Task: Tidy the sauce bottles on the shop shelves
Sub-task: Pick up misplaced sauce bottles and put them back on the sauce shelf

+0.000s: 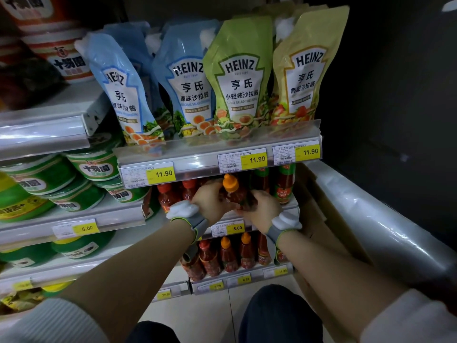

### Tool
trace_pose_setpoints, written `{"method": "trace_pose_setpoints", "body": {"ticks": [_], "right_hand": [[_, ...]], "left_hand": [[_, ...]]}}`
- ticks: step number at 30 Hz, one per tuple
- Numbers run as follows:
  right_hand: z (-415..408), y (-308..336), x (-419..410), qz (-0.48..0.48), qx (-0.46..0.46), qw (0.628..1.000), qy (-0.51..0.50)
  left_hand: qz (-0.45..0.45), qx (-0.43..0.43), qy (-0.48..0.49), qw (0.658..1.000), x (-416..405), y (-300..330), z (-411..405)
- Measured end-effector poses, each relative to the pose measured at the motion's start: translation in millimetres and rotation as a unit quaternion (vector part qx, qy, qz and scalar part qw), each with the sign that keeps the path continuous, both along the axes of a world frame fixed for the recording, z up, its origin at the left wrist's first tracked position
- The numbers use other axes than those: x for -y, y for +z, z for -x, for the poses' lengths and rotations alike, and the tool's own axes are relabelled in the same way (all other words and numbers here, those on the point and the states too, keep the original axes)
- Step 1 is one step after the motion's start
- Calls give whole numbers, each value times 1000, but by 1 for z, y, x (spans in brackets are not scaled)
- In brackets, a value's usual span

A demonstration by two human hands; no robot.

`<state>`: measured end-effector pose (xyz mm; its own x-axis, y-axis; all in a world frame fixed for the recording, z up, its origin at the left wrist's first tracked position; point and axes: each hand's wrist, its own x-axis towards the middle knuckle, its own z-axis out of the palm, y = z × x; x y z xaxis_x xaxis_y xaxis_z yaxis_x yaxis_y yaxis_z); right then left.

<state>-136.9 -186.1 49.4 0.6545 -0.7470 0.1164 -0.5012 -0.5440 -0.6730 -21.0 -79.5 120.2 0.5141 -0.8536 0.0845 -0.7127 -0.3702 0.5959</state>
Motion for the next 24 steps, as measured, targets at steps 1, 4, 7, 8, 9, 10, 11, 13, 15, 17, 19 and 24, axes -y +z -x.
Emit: {"method": "trace_pose_setpoints", "body": {"ticks": [1, 4, 7, 8, 9, 10, 11, 13, 15, 17, 19, 24], "right_hand": [[0, -1, 1, -1, -3, 1000, -8], [2, -3, 3, -13, -2, 1000, -27], [1, -3, 4, -26, 4, 999, -30], [1, -3, 5, -27, 2, 999, -31], [0, -4, 5, -28, -1, 999, -33], [-1, -5, 6, -30, -5, 999, -36], [-2, -6, 7, -32, -11, 999, -38], [-2, -11, 9, -37, -23, 998, -39], [-3, -15, 12, -43, -34, 998, -37], [-3, -18, 13, -47, -39, 997, -41], [-3, -20, 14, -46, -44, 997, -45], [-5, -22, 14, -70, -50, 996, -31]], "left_hand": [[1, -1, 3, 1000, 2, 0, 0], [17, -20, 17, 1000, 5, -1, -1], [17, -21, 25, 999, 8, -3, 0], [14, -18, 27, 999, 9, -4, 0], [11, -15, 28, 999, 11, -5, -1], [8, -11, 29, 999, 12, -5, -1], [8, -12, 33, 999, 13, -6, -1], [9, -16, 45, 999, 17, -8, -1], [1, -12, 60, 998, 20, -11, 0], [-12, -7, 70, 997, 24, -14, -1], [-22, 0, 80, 997, 27, -16, -2], [-48, 27, 81, 995, 31, -19, -5]]}}
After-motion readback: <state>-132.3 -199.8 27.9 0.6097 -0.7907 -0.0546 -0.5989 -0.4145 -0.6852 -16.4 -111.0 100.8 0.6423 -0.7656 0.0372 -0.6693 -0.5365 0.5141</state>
